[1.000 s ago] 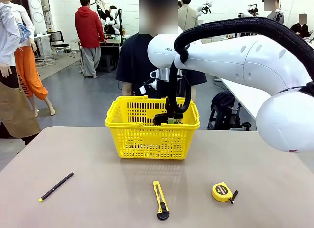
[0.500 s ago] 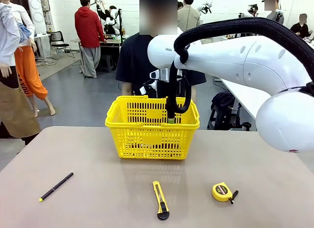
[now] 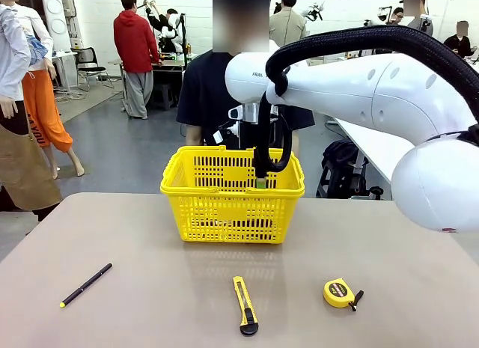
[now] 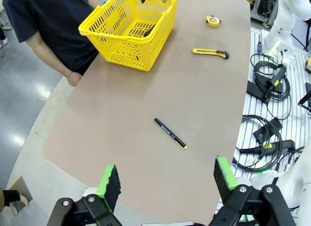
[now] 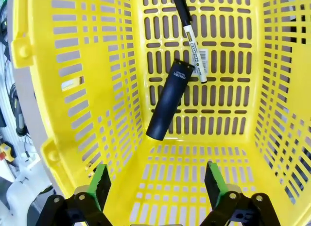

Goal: Place the items the person wants into the basket.
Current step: Pick up the item the person points to and place it in the Market Basket.

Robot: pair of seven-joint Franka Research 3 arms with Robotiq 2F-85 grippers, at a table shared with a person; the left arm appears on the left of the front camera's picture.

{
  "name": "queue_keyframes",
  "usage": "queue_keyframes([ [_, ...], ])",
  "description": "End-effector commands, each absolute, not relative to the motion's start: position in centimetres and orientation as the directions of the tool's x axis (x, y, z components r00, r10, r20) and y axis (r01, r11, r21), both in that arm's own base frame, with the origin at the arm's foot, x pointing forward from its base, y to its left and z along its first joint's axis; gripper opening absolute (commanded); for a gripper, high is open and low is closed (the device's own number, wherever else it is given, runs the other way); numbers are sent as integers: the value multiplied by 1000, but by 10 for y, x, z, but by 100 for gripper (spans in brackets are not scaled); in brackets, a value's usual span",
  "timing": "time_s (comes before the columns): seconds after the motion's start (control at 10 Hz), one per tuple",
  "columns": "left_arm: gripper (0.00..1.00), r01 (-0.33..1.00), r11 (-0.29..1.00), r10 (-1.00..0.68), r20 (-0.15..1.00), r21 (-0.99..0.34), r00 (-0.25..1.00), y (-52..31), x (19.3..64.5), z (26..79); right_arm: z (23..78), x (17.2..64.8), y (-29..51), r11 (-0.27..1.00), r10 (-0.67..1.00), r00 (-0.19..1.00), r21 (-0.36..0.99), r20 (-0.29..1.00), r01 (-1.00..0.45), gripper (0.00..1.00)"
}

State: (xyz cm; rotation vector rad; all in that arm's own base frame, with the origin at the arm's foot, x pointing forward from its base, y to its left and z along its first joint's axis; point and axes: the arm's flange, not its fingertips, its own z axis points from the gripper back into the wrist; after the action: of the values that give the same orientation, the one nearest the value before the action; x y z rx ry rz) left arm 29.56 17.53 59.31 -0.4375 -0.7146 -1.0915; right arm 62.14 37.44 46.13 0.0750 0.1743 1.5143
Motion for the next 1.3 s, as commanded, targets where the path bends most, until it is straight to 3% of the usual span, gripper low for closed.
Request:
queue_keyframes([
  [0.0,100,917,398,-636,729,29,252,176,295,594,496,605,360,82,995,77,97,-61,-992,100],
  [0.2,100,917,398,-636,729,29,252,176,295,594,560,553,326,188,982,188,50,-13,-981,100],
  [0.4,100,917,398,-636,729,29,252,176,295,594,612,480,271,490,871,489,7,-54,-872,100],
  [0.9,100,917,398,-636,729,29,252,176,295,594,610,342,148,810,582,808,25,89,-586,100],
  [1.2,100,917,398,-636,729,29,252,176,295,594,602,338,109,872,476,867,49,144,-487,100],
])
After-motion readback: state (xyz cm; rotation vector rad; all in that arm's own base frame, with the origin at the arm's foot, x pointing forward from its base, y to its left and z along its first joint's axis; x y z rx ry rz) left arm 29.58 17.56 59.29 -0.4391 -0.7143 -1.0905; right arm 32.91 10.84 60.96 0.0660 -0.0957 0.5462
